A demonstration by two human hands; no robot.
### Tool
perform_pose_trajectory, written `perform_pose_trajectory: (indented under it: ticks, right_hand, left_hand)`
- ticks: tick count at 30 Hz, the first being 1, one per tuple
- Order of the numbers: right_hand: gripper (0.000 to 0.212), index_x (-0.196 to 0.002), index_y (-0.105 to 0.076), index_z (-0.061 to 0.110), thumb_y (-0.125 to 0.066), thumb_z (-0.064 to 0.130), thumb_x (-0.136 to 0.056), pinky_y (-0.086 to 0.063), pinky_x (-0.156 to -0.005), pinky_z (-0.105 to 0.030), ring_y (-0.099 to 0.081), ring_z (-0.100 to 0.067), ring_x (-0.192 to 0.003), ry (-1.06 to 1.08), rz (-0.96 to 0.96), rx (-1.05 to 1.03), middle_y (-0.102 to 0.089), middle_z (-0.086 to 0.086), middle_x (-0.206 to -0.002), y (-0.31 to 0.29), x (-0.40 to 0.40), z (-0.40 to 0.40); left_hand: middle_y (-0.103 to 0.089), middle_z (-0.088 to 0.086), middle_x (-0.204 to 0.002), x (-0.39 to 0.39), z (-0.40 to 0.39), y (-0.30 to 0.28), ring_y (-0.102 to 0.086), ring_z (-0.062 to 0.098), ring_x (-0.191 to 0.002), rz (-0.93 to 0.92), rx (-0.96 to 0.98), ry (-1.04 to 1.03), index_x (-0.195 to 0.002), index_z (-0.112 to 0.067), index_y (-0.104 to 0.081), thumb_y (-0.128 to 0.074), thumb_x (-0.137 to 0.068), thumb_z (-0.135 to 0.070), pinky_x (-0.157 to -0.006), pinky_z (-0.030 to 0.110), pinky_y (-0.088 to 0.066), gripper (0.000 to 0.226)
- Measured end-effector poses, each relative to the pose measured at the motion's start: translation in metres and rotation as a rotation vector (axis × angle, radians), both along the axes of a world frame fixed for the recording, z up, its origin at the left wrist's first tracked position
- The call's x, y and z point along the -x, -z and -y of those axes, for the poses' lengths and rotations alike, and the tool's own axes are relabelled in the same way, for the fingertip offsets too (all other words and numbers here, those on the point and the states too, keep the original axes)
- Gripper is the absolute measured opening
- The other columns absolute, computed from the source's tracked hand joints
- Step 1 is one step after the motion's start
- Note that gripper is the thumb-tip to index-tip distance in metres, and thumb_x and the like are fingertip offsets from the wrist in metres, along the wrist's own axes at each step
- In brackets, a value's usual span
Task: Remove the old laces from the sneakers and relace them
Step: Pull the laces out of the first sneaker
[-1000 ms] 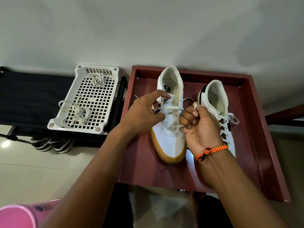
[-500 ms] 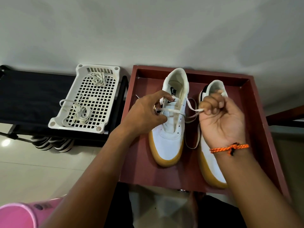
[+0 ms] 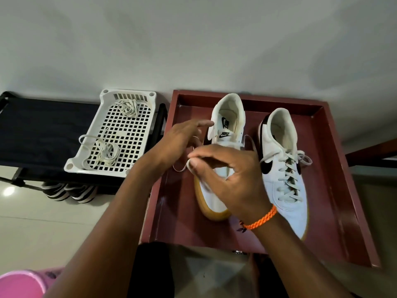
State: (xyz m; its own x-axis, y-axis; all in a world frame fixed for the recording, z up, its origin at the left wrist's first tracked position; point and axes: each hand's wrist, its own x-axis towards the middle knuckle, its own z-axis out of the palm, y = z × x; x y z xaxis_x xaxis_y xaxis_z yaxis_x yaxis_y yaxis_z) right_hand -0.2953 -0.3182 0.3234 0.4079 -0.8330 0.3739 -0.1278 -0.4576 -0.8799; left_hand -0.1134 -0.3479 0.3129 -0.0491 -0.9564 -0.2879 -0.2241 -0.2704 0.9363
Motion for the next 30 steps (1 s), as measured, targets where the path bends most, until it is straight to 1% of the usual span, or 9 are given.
perform_pose_trajectory:
  ticks: [3,5,7,10,15,18,21,25,30]
  right_hand:
    - [0.021,-0.118,-0.079,0.017,-0.073,0.011,-0.098,-0.057,-0.093,-0.039,-0.072,-0.011,-0.105,-0.146,-0.185,0.032,-0.079,0.007,-0.110,0.008,-0.005,-0.002]
    - [0.031,-0.125,-0.075,0.028,-0.069,0.015,-0.097,-0.055,-0.097,-0.040,-0.070,-0.011,-0.109,-0.283,-0.377,-0.037,-0.077,0.009,-0.114,0.014,-0.001,0.001]
    - [0.034,-0.121,-0.077,0.027,-0.065,0.009,-0.095,-0.056,-0.096,-0.036,-0.072,-0.008,-0.103,-0.338,-0.412,-0.129,-0.079,0.010,-0.107,0.013,0.005,0.004]
    - [0.041,-0.115,-0.080,0.017,-0.059,-0.008,-0.092,-0.054,-0.092,-0.022,-0.073,-0.003,-0.099,-0.288,-0.309,-0.172,-0.079,0.014,-0.101,0.007,0.014,0.012]
    - [0.028,-0.091,-0.077,0.011,-0.053,-0.002,-0.086,-0.057,-0.067,-0.033,-0.070,-0.017,-0.068,-0.158,-0.186,-0.207,-0.073,0.004,-0.074,-0.001,0.018,0.019]
    - [0.020,-0.110,-0.069,0.021,-0.063,0.015,-0.091,-0.042,-0.061,-0.020,-0.052,-0.010,-0.063,0.091,-0.337,-0.044,-0.052,0.013,-0.069,-0.001,0.027,0.027]
    - [0.036,-0.129,-0.066,0.023,-0.070,0.026,-0.094,-0.043,-0.071,-0.024,-0.045,-0.002,-0.072,0.142,-0.552,0.053,-0.041,0.025,-0.076,0.011,0.029,0.028]
    - [0.006,-0.098,-0.075,0.017,-0.071,0.019,-0.094,-0.052,-0.065,-0.038,-0.059,-0.010,-0.069,0.190,-0.449,0.128,-0.061,0.013,-0.078,0.011,0.026,0.030]
    - [0.012,-0.091,-0.082,0.017,-0.076,0.008,-0.095,-0.053,-0.053,-0.033,-0.068,-0.018,-0.054,0.083,-0.085,-0.181,-0.075,-0.001,-0.070,-0.007,0.035,0.036]
  left_hand:
    - [-0.066,0.007,-0.074,-0.002,-0.004,-0.004,-0.059,0.018,-0.065,-0.127,-0.143,0.065,-0.142,-0.042,-0.063,-0.036,-0.112,-0.047,-0.069,0.033,-0.045,0.041]
    - [-0.078,0.010,-0.088,-0.003,-0.006,-0.005,-0.068,0.023,-0.076,-0.073,-0.191,0.134,-0.148,-0.049,-0.054,-0.035,-0.109,-0.063,-0.079,0.038,-0.048,0.046]
    - [-0.080,0.003,-0.093,0.000,-0.008,-0.008,-0.076,0.014,-0.083,0.022,-0.196,0.189,-0.155,-0.050,-0.044,-0.038,-0.108,-0.066,-0.088,0.041,-0.051,0.050]
    - [-0.074,-0.010,-0.085,0.006,-0.009,-0.013,-0.070,0.000,-0.066,0.034,-0.176,0.217,-0.161,-0.045,-0.036,-0.050,-0.106,-0.057,-0.076,0.027,-0.050,0.058]
    - [-0.080,-0.001,-0.095,0.010,-0.010,-0.015,-0.072,0.011,-0.075,-0.029,-0.153,0.220,-0.166,-0.039,-0.026,-0.059,-0.108,-0.038,-0.079,0.026,-0.058,0.067]
    - [-0.078,0.013,-0.093,0.008,-0.009,-0.013,-0.071,0.020,-0.080,-0.116,-0.102,0.188,-0.167,-0.032,-0.025,-0.064,-0.106,-0.012,-0.085,0.036,-0.054,0.075]
    - [-0.070,0.020,-0.090,0.011,-0.009,-0.012,-0.067,0.025,-0.080,-0.167,0.021,0.167,-0.162,-0.028,-0.037,-0.065,-0.101,0.004,-0.083,0.038,-0.055,0.075]
    - [-0.069,0.024,-0.082,0.026,-0.006,-0.007,-0.072,0.024,-0.080,-0.098,0.255,0.053,-0.143,-0.018,-0.065,-0.070,-0.091,0.008,-0.086,0.036,-0.060,0.058]
    - [-0.063,0.032,-0.118,0.048,-0.010,-0.015,-0.063,0.038,-0.090,-0.344,0.240,0.035,-0.142,-0.006,-0.063,-0.052,-0.106,-0.011,-0.078,0.041,-0.057,0.038]
